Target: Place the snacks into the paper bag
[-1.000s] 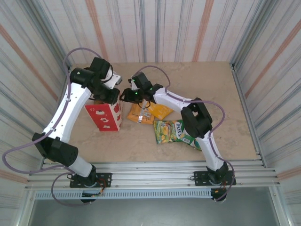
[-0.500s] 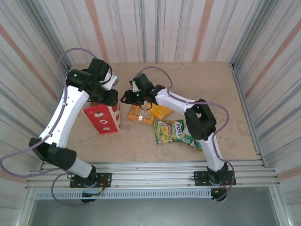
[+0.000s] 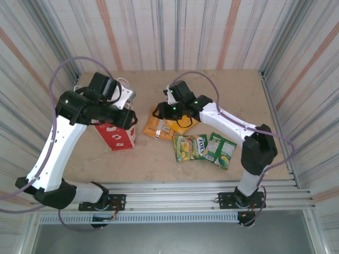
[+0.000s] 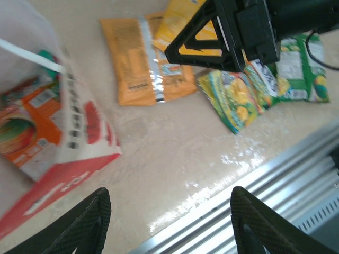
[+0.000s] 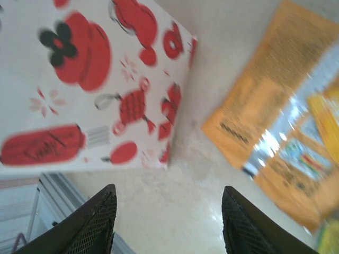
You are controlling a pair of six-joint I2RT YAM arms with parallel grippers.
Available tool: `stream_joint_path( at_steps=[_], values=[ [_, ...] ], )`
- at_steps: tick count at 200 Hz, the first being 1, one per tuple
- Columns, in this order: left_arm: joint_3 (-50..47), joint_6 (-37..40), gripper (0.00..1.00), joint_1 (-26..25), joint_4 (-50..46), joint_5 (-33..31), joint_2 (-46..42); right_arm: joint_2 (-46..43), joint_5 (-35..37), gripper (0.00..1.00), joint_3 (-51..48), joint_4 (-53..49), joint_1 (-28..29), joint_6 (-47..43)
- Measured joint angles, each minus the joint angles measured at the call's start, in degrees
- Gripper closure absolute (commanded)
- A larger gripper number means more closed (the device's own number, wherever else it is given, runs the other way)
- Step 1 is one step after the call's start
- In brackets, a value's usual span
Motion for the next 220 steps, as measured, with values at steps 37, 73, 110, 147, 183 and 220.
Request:
stream_joint_path(
  at_steps=[37, 73, 110, 147, 183, 220],
  values=[
    [-7.1, -1.9, 0.37, -7.8, 2.0, 2.0, -0.8, -10.4, -0.8, 0.44, -13.0, -4.7, -3.0, 1.0],
    [-9.6, -6.2, 0.39, -13.2, 6.8, 3.6, 0.6, -23.5, -2.4, 0.43, -25.5, -10.4, -12.7, 2.6],
    [-12.5, -12.3, 0.41, -15.5, 15.4, 6.4, 3.6, -34.4, -5.4, 0.41, -32.7, -19.2, -32.5, 0.0],
    [-13.0, -16.8, 0.44, -18.1, 23.3, 9.4, 9.9, -36.7, -8.6, 0.43, -37.5, -25.1, -52.1, -5.3],
    [-9.0, -19.1, 0.48, -19.1, 25.8, 10.8, 19.6, -33.2, -8.7, 0.41, -38.8, -24.5, -55.3, -5.5],
    [-4.3, -19.7, 0.49, -19.9, 28.6, 13.1, 28.1, -30.1, -8.1, 0.39, -44.5, -18.6, -55.3, -2.5]
  ],
)
